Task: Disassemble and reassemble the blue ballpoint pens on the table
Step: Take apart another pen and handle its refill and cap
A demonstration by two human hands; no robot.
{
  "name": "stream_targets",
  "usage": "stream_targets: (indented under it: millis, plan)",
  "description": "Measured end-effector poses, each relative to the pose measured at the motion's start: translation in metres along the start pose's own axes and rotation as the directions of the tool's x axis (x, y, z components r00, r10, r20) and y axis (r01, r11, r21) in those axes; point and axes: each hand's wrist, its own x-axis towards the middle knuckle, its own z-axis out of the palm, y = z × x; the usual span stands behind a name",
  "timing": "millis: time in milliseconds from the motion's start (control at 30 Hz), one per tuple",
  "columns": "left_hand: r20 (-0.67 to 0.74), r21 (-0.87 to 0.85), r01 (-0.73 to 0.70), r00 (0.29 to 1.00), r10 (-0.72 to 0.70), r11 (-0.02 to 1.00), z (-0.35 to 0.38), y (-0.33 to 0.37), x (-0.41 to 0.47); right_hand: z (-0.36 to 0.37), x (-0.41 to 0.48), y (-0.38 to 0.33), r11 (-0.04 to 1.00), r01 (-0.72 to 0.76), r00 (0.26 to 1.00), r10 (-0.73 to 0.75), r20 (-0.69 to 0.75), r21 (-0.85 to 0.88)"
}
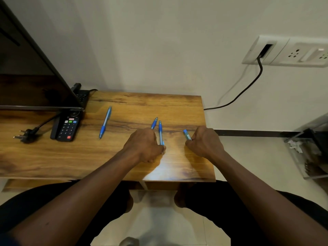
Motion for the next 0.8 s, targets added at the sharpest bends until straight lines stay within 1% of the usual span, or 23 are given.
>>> stream_targets:
  millis: [67, 167, 267, 367, 533, 633, 800]
  plan:
    - [-0.049, 0.044, -0.034, 0.998, 0.036, 0.998, -0.003, 0.001, 0.002, 0.001, -0.001, -0.001, 1.000, 0.004, 1.000, -0.004, -0.004, 0.006]
    - [-0.133, 0.020, -0.085, 0.987, 0.087, 0.996, -0.010, 0.003, 0.000, 0.003, -0.003, -0.003, 1.000, 0.020, 0.999, -0.020, -0.031, -0.005]
    - [-0.187, -0.045, -0.160, 0.971, 0.149, 0.986, -0.015, 0.004, -0.001, 0.005, -0.005, -0.006, 0.998, 0.059, 0.996, -0.058, -0.067, 0.019]
    - [-0.222, -0.176, -0.232, 0.956, 0.191, 0.957, -0.017, 0.004, 0.000, 0.009, -0.009, -0.012, 0.987, 0.127, 0.990, -0.120, -0.075, 0.102]
    - [-0.215, -0.385, -0.279, 0.954, 0.208, 0.880, -0.019, 0.004, 0.001, 0.009, -0.017, -0.025, 0.935, 0.274, 0.961, -0.271, -0.043, 0.225]
    - [-0.188, -0.513, -0.279, 0.959, 0.211, 0.812, -0.022, 0.002, 0.002, 0.004, -0.020, -0.028, 0.898, 0.358, 0.933, -0.351, -0.074, 0.255]
    - [-0.171, -0.591, -0.296, 0.955, 0.242, 0.751, -0.026, 0.003, -0.001, -0.002, -0.018, -0.028, 0.863, 0.427, 0.904, -0.417, -0.097, 0.269]
